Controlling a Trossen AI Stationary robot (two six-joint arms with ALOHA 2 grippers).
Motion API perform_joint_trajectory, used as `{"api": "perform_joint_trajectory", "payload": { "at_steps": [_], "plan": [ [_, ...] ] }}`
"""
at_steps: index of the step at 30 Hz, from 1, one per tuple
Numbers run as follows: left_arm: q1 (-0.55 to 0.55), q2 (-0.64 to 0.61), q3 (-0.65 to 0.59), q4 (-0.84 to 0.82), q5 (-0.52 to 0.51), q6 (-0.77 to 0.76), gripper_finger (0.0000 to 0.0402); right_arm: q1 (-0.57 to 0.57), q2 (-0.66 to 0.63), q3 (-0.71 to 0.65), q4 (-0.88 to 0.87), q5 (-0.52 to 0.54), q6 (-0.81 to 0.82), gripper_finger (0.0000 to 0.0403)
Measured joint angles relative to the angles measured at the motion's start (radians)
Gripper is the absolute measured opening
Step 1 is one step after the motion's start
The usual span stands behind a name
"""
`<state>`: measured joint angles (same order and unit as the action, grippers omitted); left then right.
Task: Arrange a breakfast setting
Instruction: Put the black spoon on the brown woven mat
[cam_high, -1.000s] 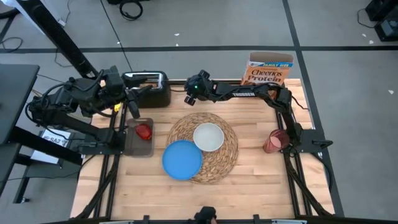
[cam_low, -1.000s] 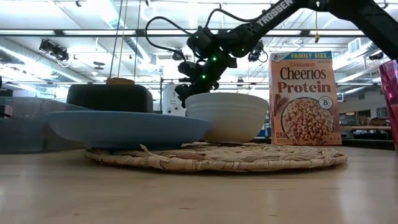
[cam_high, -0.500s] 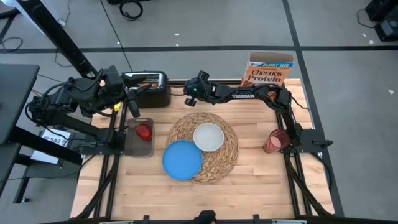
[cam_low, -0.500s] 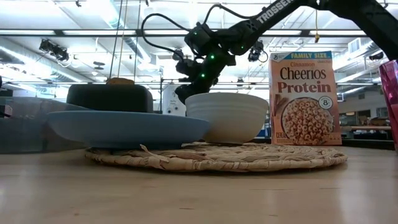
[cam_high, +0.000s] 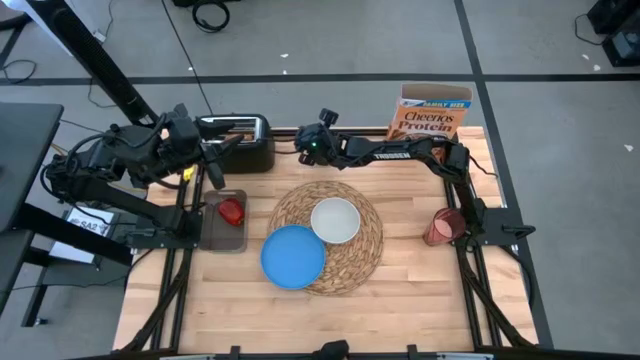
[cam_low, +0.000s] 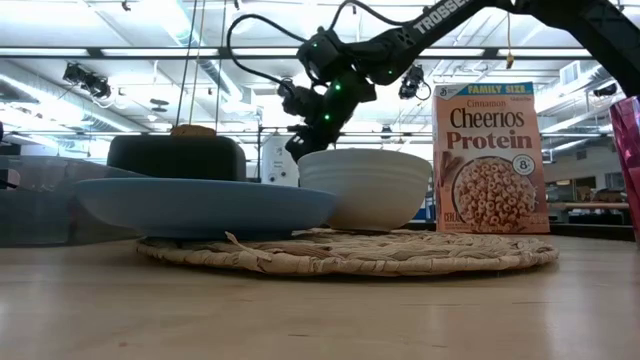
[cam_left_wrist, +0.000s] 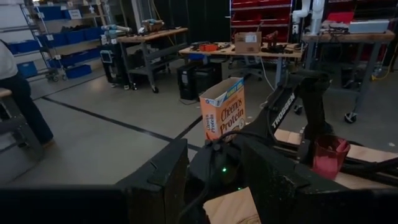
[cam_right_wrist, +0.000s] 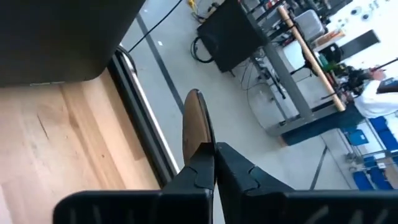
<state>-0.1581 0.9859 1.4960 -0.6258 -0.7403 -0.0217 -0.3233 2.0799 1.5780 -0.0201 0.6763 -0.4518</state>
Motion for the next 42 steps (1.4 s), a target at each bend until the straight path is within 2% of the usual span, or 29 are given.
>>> {"api": "perform_joint_trajectory", "payload": {
  "at_steps": [4,10,17,20,22,27,34,38,42],
  "plan": [
    [0.000,0.000,0.000,0.000,-0.001,0.035,0.0160,0.001,-0.032,-0.001,0.006,0.030,-0.031,0.0017],
    [-0.020,-0.006,0.000,-0.026,-0.002,0.041,0.0160,0.006,-0.127,-0.001,0.001,0.058,-0.090,0.0007],
    [-0.095,-0.008,0.000,-0.053,-0.001,0.034,0.0160,0.068,-0.342,0.000,-0.102,0.043,-0.026,0.0009],
    [-0.124,-0.009,0.000,-0.052,-0.001,0.034,0.0160,0.113,-0.448,0.000,-0.254,0.033,0.147,0.0009],
    [-0.149,-0.013,0.000,-0.052,0.003,0.028,0.0160,0.142,-0.519,0.000,-0.398,0.024,0.334,0.0009],
    [-0.220,-0.032,0.000,0.009,0.030,-0.013,0.0160,0.190,-0.663,0.000,-0.753,-0.170,0.864,0.0008],
    [-0.311,-0.009,0.001,0.071,0.083,-0.012,0.0160,0.262,-0.692,-0.030,-1.151,-0.400,1.335,0.0007],
    [-0.350,0.015,0.001,0.085,0.082,-0.011,0.0160,0.263,-0.699,-0.186,-1.201,-0.561,1.440,0.0007],
    [-0.368,0.040,0.000,0.090,0.083,-0.025,0.0160,0.231,-0.719,-0.417,-1.024,-0.697,1.483,0.0007]
  ]
}}
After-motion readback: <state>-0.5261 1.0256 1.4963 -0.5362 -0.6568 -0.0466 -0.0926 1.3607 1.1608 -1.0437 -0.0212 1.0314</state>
